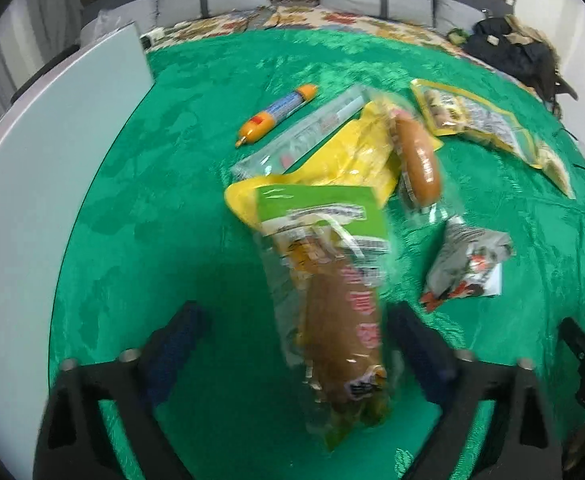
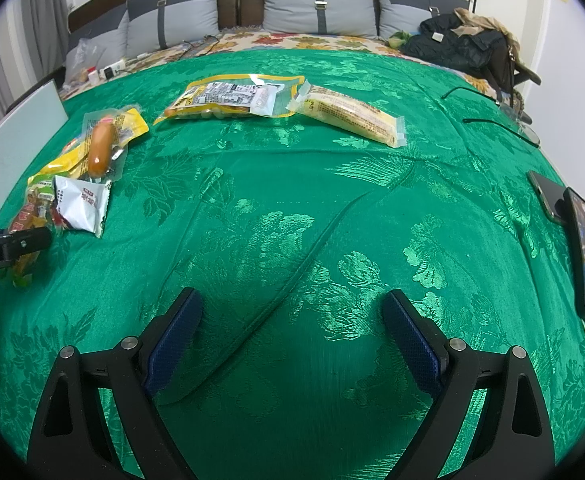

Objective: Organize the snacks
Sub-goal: 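Grasp the green-labelled braised egg pack with the left tool and lift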

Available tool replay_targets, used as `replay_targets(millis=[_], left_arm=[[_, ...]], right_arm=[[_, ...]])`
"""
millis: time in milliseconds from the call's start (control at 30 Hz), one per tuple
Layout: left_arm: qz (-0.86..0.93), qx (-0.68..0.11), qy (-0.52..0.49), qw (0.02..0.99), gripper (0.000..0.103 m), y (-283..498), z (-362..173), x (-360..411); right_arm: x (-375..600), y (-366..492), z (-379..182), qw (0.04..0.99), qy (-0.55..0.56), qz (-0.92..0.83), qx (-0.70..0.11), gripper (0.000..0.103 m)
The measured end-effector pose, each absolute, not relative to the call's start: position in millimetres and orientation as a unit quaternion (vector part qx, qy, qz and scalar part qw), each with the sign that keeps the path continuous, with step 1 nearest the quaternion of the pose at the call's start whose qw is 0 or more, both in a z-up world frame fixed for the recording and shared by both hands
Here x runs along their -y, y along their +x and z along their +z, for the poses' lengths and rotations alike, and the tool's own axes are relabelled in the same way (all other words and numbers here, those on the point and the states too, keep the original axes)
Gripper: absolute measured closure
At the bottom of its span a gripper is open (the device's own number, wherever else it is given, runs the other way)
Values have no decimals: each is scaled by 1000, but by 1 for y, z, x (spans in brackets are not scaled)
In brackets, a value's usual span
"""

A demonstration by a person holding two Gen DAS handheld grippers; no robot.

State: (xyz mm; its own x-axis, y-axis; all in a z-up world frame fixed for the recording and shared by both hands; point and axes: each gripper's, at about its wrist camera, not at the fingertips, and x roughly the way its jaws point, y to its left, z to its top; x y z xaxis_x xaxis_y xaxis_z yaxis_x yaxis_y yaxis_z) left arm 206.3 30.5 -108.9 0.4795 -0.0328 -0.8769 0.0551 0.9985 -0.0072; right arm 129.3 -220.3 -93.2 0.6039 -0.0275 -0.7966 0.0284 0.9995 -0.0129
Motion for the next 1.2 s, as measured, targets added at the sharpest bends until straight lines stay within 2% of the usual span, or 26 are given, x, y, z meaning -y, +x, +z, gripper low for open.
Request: replay_targets(millis=[33, 67, 433, 500, 533, 633, 700, 867, 1200], left_arm=[[-35, -505, 16, 863, 37, 204, -106, -29], [-39, -504, 20, 863, 53, 203, -103, -27], [-35, -512, 17, 858, 55, 162, -95, -63], [-24, -508, 19, 861, 63, 151, -96, -74], [-26, -507, 16, 861, 62, 149, -97, -78], [-21, -498, -16, 867, 46, 148, -101, -90], [-16, -492, -12, 870, 22, 151, -104, -91], [-8, -473, 3, 881, 2, 154, -113, -93], [5, -460, -5, 888, 0, 154, -117, -97]], right_arm=[[220, 129, -94, 896, 1, -16, -445, 9], [220, 129, -93, 896, 1, -16, -445, 9], [220, 129, -93, 895, 0, -16, -445, 9], [220, 129, -93, 895, 0, -16, -445, 9], [220, 129, -94, 895, 0, -16, -445, 9], [220, 129, -94, 895, 0, -16, -445, 9], [220, 129, -93, 895, 0, -16, -445, 9], [220, 129, -93, 895, 0, -16, -445, 9], [220, 129, -93, 895, 0, -17, -445, 9]])
